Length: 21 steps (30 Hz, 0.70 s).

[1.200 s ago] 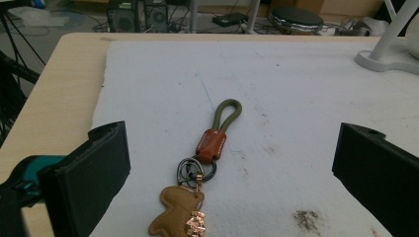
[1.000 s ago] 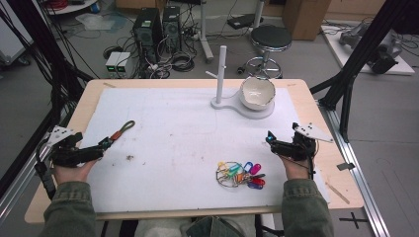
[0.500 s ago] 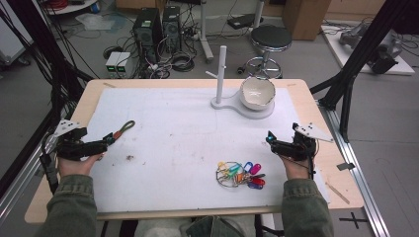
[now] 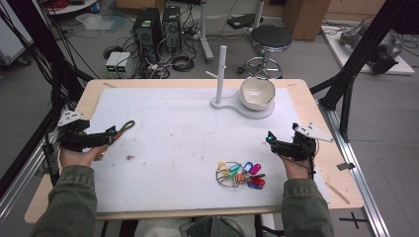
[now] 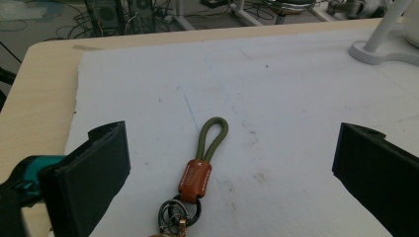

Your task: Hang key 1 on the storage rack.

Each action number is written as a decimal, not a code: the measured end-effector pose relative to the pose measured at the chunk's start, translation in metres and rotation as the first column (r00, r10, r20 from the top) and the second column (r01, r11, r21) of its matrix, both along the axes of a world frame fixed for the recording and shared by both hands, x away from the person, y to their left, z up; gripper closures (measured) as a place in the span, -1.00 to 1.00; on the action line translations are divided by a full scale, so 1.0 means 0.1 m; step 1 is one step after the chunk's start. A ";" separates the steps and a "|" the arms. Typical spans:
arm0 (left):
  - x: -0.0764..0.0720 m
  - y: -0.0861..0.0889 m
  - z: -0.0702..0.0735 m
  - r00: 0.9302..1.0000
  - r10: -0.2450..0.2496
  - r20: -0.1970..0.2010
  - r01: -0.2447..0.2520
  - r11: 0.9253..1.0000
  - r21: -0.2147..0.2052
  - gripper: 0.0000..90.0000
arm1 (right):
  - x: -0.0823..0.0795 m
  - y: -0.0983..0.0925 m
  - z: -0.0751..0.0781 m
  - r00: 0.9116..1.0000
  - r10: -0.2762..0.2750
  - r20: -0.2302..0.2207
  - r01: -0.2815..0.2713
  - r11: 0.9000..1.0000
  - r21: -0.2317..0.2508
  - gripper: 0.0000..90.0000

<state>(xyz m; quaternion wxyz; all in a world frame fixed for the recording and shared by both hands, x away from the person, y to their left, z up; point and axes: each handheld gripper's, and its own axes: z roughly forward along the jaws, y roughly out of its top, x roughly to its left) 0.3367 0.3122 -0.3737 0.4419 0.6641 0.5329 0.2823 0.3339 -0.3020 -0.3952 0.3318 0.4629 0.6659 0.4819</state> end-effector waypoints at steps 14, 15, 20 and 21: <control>0.23 -0.06 0.10 1.000 -0.022 -0.019 0.022 1.000 0.000 -0.96 | 0.00 0.00 0.00 1.000 0.002 0.000 -0.002 1.000 -0.002 -0.96; 0.24 -0.05 0.10 0.999 -0.022 -0.023 0.022 1.000 -0.002 -0.96 | 0.00 0.00 0.00 1.000 0.004 -0.001 -0.004 1.000 -0.001 -0.96; 0.32 -0.02 0.06 0.999 -0.015 -0.045 0.015 1.000 -0.008 -0.96 | 0.00 0.00 0.00 1.000 0.002 0.004 -0.002 1.000 -0.007 -0.96; 0.34 -0.02 0.05 0.999 -0.016 -0.050 0.016 1.000 -0.014 -0.96 | 0.00 0.00 0.00 1.000 0.002 0.003 -0.002 1.000 -0.004 -0.96</control>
